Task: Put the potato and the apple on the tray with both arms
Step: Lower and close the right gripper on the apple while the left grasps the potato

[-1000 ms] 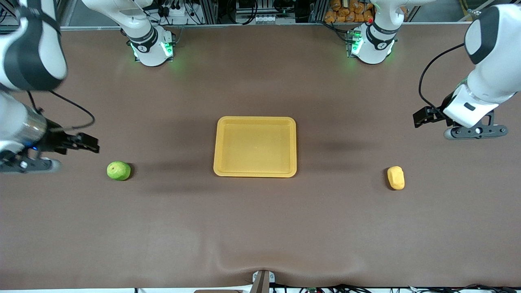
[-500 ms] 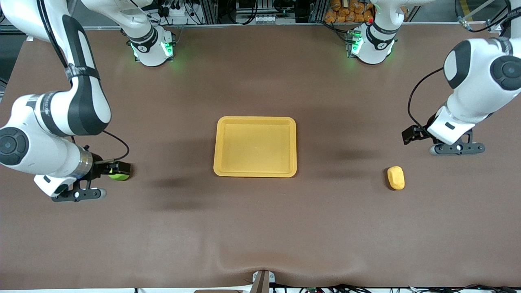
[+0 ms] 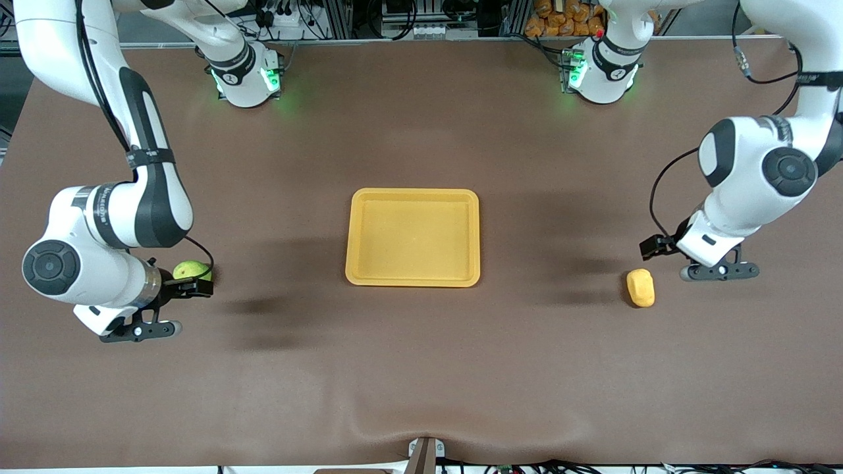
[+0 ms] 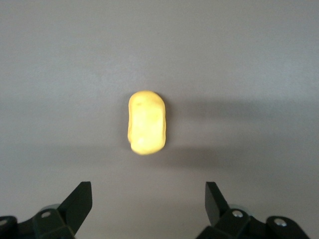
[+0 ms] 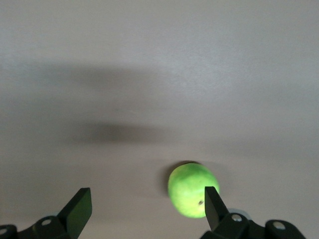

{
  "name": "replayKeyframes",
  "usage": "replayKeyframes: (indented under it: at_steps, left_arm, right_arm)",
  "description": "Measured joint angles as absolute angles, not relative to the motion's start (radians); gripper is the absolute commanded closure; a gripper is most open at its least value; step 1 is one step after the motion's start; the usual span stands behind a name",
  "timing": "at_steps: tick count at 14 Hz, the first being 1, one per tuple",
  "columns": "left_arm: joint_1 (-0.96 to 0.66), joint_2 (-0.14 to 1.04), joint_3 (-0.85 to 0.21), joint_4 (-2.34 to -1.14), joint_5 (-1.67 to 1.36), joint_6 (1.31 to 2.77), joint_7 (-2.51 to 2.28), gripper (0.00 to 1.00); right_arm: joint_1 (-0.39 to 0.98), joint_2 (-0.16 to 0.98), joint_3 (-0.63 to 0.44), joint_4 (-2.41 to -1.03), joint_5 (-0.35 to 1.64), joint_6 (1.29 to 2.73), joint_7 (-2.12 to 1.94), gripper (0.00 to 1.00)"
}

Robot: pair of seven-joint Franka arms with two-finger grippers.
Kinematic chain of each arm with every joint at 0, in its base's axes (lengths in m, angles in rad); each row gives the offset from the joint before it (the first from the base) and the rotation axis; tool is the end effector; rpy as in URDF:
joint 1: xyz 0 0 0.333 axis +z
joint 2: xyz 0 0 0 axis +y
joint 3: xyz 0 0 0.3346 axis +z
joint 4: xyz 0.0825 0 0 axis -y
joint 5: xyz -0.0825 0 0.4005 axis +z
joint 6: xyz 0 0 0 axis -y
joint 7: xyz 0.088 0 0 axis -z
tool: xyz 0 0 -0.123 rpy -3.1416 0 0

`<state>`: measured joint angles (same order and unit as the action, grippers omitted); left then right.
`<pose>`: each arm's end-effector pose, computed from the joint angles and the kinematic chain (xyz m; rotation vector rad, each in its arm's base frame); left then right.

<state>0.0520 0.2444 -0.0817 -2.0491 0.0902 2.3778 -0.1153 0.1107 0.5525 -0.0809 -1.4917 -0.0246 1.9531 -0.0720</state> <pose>0.6139 -0.0151 0.3200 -3.0991 -0.0409 -0.1375 0.7158 0.0281 0.3360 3.0693 0.1876 -0.1398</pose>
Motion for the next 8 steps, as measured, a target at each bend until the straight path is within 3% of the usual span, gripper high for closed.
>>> replayKeyframes:
  at_steps: [4, 8]
  left_arm:
    - [0.058, 0.31, -0.081, -2.047, 0.09, 2.452, -0.115, 0.0]
    - [0.059, 0.356, -0.079, -2.04, 0.09, 2.5, -0.115, 0.0]
  right_arm:
    - [0.053, 0.526, -0.083, -1.612, -0.025, 2.115, -0.147, 0.0]
    - [0.004, 0.431, -0.083, -1.82, -0.025, 2.311, -0.22, 0.0]
